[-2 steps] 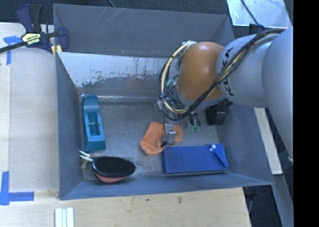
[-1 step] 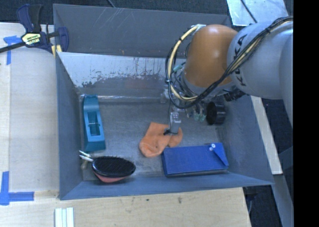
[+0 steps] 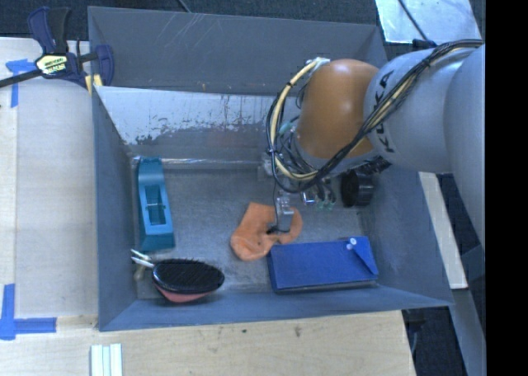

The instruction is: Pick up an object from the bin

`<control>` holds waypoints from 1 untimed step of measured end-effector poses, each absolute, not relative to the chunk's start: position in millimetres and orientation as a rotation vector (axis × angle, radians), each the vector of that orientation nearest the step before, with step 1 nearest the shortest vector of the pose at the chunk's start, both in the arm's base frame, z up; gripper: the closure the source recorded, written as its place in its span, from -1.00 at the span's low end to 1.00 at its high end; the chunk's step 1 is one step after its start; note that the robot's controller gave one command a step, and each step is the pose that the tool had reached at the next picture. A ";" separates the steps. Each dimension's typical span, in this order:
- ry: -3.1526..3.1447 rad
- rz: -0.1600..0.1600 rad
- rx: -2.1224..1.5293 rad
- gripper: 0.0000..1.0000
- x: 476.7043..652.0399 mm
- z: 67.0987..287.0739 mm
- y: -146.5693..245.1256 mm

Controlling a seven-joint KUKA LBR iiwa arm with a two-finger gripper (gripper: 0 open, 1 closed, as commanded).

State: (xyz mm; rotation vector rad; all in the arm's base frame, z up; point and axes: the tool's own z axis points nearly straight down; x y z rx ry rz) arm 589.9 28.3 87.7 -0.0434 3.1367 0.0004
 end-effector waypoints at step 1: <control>3.138 0.001 -0.030 -1.00 580.5 70.5 37.4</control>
Offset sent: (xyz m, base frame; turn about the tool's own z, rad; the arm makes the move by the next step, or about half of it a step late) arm -0.0065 -0.0025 -0.0177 0.0810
